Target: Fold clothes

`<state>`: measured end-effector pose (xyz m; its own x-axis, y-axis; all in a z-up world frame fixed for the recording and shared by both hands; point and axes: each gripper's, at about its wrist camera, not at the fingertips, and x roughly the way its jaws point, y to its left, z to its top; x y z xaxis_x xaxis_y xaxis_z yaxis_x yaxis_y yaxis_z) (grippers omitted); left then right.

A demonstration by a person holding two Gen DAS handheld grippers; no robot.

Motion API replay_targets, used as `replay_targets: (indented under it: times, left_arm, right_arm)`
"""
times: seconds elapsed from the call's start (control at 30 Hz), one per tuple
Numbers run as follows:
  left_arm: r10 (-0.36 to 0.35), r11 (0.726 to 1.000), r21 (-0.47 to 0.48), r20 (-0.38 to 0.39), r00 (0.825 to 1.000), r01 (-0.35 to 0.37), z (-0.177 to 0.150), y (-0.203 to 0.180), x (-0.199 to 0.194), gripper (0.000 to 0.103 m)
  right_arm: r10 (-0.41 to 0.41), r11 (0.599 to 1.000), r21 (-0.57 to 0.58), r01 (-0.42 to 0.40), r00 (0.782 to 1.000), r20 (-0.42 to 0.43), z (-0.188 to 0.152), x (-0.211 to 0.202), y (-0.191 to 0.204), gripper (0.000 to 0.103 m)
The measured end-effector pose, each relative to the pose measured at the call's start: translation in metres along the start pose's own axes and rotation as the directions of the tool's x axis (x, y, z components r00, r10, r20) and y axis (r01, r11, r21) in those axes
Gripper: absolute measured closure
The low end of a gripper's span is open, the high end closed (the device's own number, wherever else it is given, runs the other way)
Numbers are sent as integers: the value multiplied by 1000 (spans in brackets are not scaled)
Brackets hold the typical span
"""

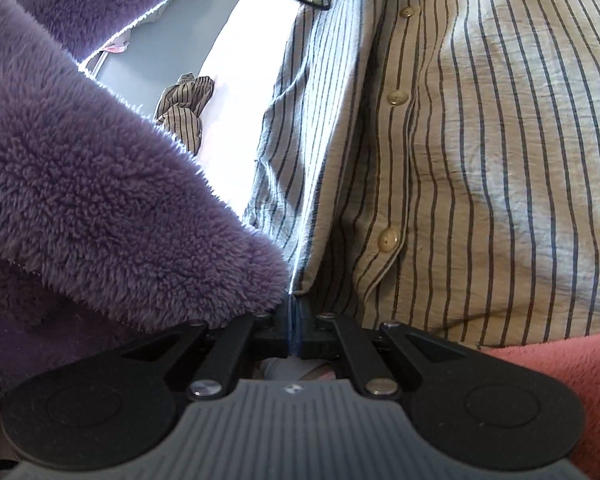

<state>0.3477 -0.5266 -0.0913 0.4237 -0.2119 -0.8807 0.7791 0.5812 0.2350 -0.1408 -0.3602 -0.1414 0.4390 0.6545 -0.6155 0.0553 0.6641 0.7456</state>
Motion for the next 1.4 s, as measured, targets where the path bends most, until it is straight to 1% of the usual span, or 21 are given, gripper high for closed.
replay_targets:
  times: [0.03,0.07,0.1,0.13,0.17,0.23,0.33,0.47,0.57,0.6,0.7,0.77,0.83,0.97,1.03,1.13,1.2,1.23,1.37,1.4]
  left_arm:
    - [-6,1000,-2,0,1000,6,0,-2,0,102]
    - [-11,1000,-3,1,1000,11,0,-4,0,98]
    - [-17,1000,-5,1,1000,17,-1,-6,0,92]
    - [-22,1000,-6,1,1000,22,-1,-8,1,89]
    - [-28,1000,-8,2,1000,28,-1,-10,1,82]
    - [-42,999,-13,5,999,42,-3,-12,-3,80]
    - [-85,996,-38,30,996,87,-17,3,-42,75]
    - [-152,988,-29,46,987,154,-57,21,-98,72]
    - [-201,980,4,36,979,201,-104,29,-138,63]
    - [-220,976,15,23,975,219,-123,30,-148,62]
    - [-278,959,46,-44,959,280,-181,29,-176,62]
    - [-289,954,51,-101,952,295,-219,24,-186,62]
    - [-297,951,42,-149,943,306,-254,18,-191,62]
    - [-326,945,-44,-223,919,325,-314,11,-193,62]
    - [-340,940,-103,-242,909,324,-336,8,-191,62]
    - [-377,921,-207,-259,889,330,-358,5,-180,62]
    - [-403,902,-284,-281,871,326,-368,4,-167,59]
    - [-408,897,-306,-300,862,318,-371,1,-160,59]
    - [-420,893,-333,-377,826,302,-374,-16,-134,58]
    - [-421,895,-322,-382,823,308,-373,-20,-133,58]
  right_arm:
    - [-7,1000,-5,7,1000,-1,0,0,0,101]
    - [-15,1000,-9,15,1000,-2,-1,0,1,101]
    - [-22,1000,-10,22,1000,-1,-1,0,0,101]
    - [-27,1000,-11,27,1000,0,-1,-1,0,101]
    - [-31,999,-11,31,1000,2,-1,-1,0,101]
    - [-43,999,-17,43,999,2,-1,0,0,101]
    - [-62,997,-35,62,998,4,-1,1,2,101]
    - [-76,996,-53,77,997,19,-5,0,6,101]
    - [-73,996,-53,75,997,40,-10,-1,5,101]
    - [-73,996,-53,76,996,48,-13,-6,5,101]
    - [-97,992,-70,102,993,72,-13,-10,7,101]
    - [-114,989,-86,122,990,84,-18,-23,5,100]
    - [-126,986,-99,135,987,95,-19,-27,8,100]
    - [-133,984,-102,147,983,128,-16,-28,8,100]
    - [-140,982,-110,156,979,146,-15,-26,9,100]
    - [-149,977,-124,171,975,167,-16,-26,10,100]
    - [-150,976,-131,175,972,183,-16,-28,9,100]
    - [-152,975,-130,178,970,189,-17,-28,9,100]
    - [-183,968,-134,211,964,195,-17,-20,14,100]
    - [-192,965,-140,220,963,190,-17,-20,14,99]
